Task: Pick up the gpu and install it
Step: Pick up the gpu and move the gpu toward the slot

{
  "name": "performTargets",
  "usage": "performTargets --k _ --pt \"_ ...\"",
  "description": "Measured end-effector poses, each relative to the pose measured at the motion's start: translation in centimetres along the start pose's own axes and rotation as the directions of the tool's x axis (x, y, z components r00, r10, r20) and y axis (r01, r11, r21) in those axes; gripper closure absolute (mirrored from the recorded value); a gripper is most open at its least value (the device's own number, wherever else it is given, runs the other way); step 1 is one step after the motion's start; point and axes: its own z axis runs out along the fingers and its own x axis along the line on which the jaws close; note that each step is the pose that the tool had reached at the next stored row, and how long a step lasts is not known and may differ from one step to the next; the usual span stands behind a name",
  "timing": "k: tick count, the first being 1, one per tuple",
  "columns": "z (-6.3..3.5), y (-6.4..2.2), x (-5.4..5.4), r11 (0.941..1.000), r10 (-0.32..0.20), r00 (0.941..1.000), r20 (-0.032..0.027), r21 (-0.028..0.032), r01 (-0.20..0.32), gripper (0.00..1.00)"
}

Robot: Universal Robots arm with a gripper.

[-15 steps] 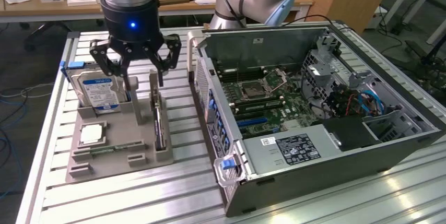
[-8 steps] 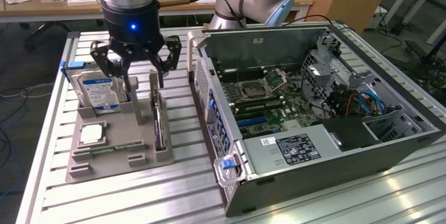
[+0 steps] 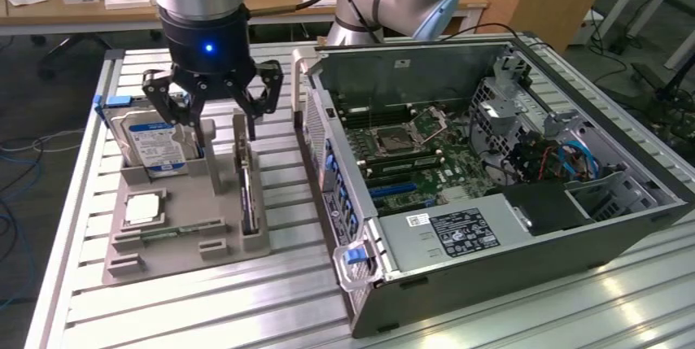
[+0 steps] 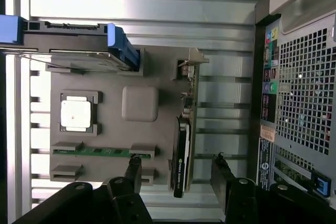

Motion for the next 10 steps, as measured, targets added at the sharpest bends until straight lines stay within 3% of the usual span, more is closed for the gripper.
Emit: performTargets --k 10 --pt "1.38 -0.16 -0.1 1.0000 0.000 1.0000 0.0001 -0.0001 0.000 0.35"
